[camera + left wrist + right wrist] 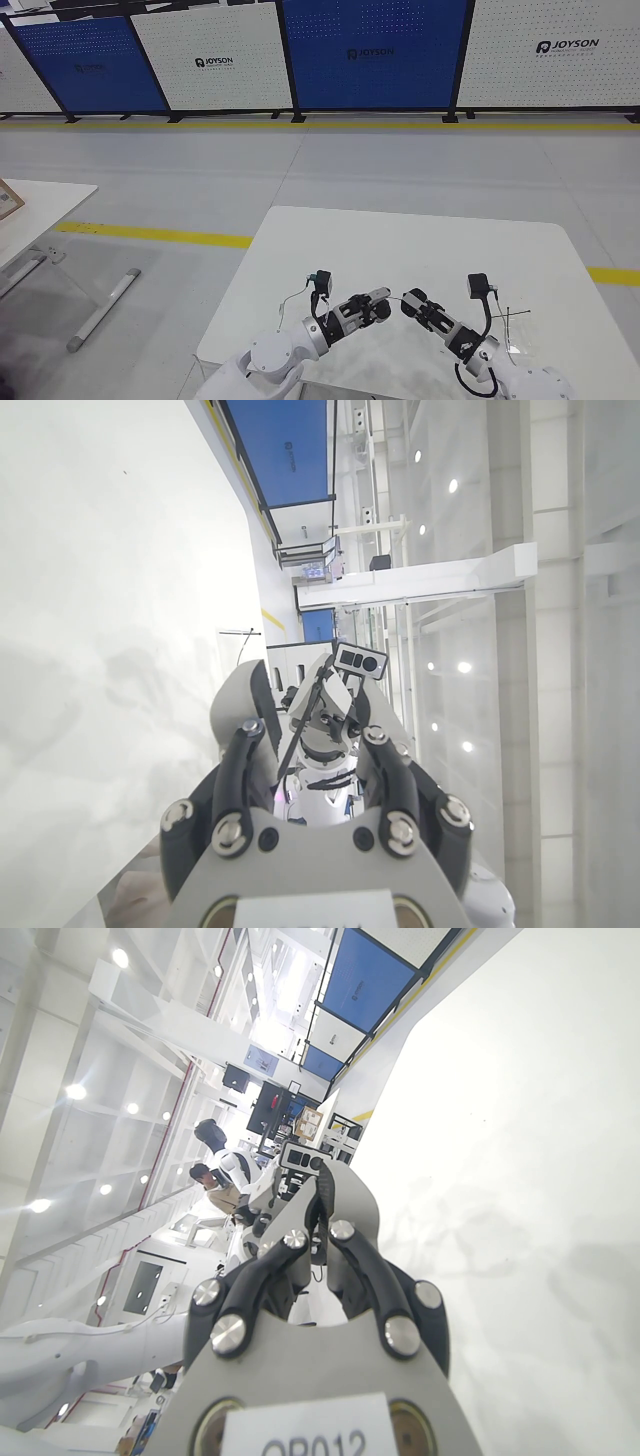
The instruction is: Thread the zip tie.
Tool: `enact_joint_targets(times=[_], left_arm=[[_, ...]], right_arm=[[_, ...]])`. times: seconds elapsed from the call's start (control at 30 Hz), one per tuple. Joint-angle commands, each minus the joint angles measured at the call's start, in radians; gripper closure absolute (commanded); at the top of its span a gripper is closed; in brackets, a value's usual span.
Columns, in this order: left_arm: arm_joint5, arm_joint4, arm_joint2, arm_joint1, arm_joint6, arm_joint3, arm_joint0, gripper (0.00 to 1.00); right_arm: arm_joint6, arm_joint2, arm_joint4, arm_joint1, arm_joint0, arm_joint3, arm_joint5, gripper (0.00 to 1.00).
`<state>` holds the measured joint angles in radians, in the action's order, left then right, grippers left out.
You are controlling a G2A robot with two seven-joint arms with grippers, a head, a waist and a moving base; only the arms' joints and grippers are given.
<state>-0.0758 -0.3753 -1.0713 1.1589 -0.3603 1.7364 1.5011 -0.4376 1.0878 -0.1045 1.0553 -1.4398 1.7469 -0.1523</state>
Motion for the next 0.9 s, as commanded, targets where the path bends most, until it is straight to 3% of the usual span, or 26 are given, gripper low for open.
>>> enact_joint_targets(times=[0.0,0.43,0.47,0.5,0.53,0.67,0.87], left_arm=[[-0.001,0.002,0.001,0.0,0.002,0.0,0.0,1.0],[0.009,-0.008,0.004,-0.001,-0.016,-0.002,-0.003,1.0],[0.009,-0.008,0.004,-0.002,-0.017,-0.001,-0.002,1.0],[0.009,-0.008,0.003,-0.002,-0.018,0.0,-0.002,1.0],[0.009,-0.008,0.003,-0.002,-0.019,0.001,-0.001,1.0],[0.017,-0.019,-0.005,-0.003,-0.011,0.003,0.001,1.0],[0.081,-0.057,-0.046,-0.011,-0.044,0.004,-0.005,1.0]], right_arm=[[0.0,0.0,0.0,0.0,0.0,0.0,0.0,1.0],[0.0,0.0,0.0,0.0,0.0,0.0,0.0,1.0],[0.006,-0.001,0.002,0.001,-0.002,0.001,0.003,0.82],[0.008,-0.001,0.006,0.002,-0.003,0.003,0.007,0.56],[0.009,-0.002,0.008,0.002,-0.004,0.004,0.009,0.0],[0.014,0.012,0.005,0.003,-0.011,0.014,0.013,0.0],[0.026,0.121,-0.044,-0.011,-0.089,0.035,-0.047,0.0]])
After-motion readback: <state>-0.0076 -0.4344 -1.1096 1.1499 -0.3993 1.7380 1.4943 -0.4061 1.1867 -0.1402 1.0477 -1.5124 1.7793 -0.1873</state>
